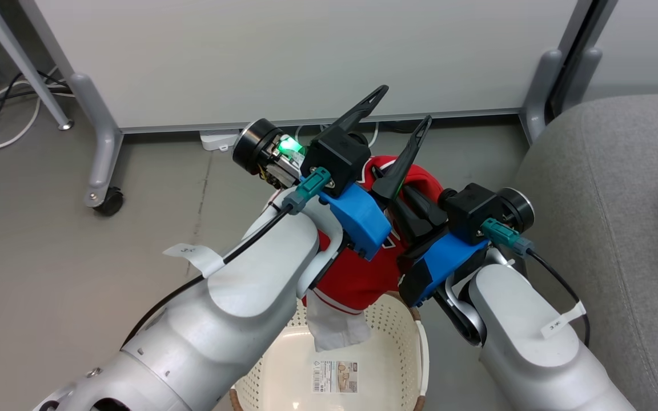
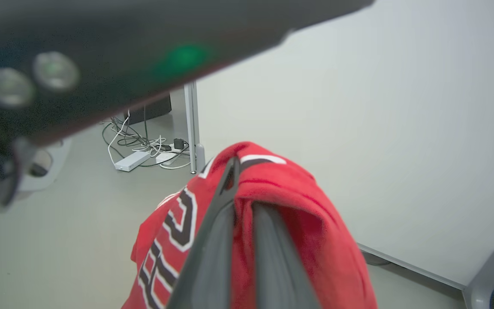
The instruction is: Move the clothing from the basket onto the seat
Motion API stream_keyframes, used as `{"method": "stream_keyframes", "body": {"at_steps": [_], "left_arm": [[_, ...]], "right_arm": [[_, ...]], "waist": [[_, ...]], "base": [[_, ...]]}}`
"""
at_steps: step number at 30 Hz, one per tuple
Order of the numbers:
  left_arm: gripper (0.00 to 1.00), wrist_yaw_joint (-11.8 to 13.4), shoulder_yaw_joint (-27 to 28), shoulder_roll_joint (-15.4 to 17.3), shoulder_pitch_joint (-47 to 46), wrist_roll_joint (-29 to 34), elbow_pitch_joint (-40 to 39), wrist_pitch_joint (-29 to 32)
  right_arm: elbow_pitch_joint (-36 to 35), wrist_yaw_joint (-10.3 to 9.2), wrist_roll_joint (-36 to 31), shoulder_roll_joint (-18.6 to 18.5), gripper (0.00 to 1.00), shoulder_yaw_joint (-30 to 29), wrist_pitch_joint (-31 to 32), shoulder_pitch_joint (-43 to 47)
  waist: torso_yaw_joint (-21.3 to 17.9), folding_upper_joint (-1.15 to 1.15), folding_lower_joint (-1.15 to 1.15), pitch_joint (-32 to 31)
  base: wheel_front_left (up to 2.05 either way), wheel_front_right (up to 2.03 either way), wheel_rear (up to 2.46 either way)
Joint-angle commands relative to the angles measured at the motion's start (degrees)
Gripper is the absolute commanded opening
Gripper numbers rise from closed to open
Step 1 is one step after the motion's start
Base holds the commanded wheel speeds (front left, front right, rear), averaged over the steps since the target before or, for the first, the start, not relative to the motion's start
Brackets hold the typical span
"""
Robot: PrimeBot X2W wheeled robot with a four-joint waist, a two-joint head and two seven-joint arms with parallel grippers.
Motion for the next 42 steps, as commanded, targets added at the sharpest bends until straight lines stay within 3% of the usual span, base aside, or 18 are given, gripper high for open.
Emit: {"method": "stream_keyframes", "body": {"at_steps": [1, 11, 31, 42], "left_arm": [[1.00, 0.38, 0.48, -0.03, -0.91, 0.46, -0.22, -0.27], [1.00, -0.07, 1.13, -0.01, 0.57, 1.07, -1.72, -0.26], [1.00, -0.57, 1.25, 0.00, 4.90, 5.20, -4.57, -0.26], [1.00, -1.29, -0.01, 0.02, 6.42, 6.09, -5.42, -0.26]], "right_arm": [[-0.78, 0.03, 0.06, 0.08, 0.00, -0.55, -0.21, 0.63], [-4.69, 0.03, -1.73, -0.72, 0.00, -3.67, -0.21, 2.61], [-17.10, 0.03, -1.59, -3.85, 0.00, -14.57, -0.22, 11.81], [-22.00, 0.03, -1.28, -4.79, 0.00, -19.80, -0.22, 18.75]], "waist": [[-0.95, 0.00, 0.00, 0.66], [-5.76, 0.00, 0.00, 3.00], [-19.10, 0.00, 0.00, 7.06], [-22.82, 0.00, 0.00, 7.76]], "base": [[0.00, 0.00, 0.00], [0.00, 0.00, 0.00], [0.00, 0.00, 0.00], [0.00, 0.00, 0.00]]}}
